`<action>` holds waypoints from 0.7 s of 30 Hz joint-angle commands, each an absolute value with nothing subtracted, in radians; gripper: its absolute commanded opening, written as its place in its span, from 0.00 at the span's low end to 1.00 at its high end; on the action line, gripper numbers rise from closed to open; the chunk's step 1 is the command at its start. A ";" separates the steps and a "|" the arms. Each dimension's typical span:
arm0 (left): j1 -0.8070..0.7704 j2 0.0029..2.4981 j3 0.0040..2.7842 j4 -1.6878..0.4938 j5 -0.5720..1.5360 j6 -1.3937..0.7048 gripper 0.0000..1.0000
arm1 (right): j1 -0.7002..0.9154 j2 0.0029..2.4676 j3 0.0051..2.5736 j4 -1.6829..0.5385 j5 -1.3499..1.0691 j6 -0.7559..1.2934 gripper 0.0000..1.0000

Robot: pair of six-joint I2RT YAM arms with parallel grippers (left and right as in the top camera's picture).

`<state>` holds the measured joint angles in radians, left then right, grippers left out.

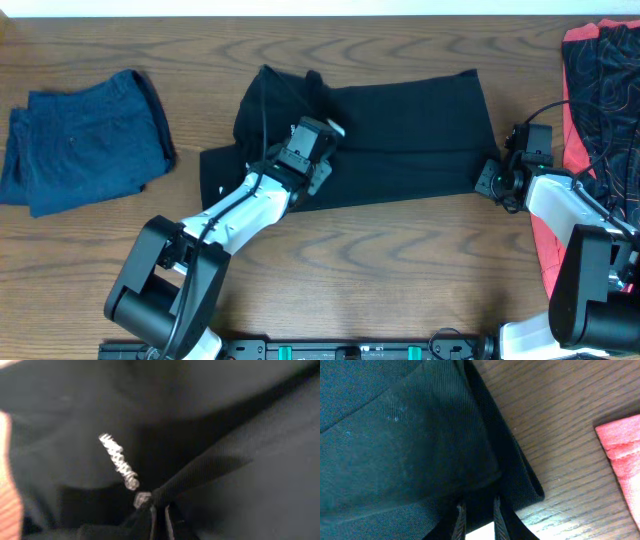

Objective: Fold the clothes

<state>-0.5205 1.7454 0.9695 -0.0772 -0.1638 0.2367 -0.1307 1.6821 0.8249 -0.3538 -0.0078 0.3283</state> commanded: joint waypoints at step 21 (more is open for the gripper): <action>-0.540 1.576 0.986 -0.243 -0.003 -0.032 0.48 | -0.126 1.685 0.818 -0.314 -0.004 0.329 0.12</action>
<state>-0.5125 1.6272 0.9695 -0.2226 -0.0986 -0.0051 -0.1307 1.6821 0.8227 -0.3233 -0.0078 0.3229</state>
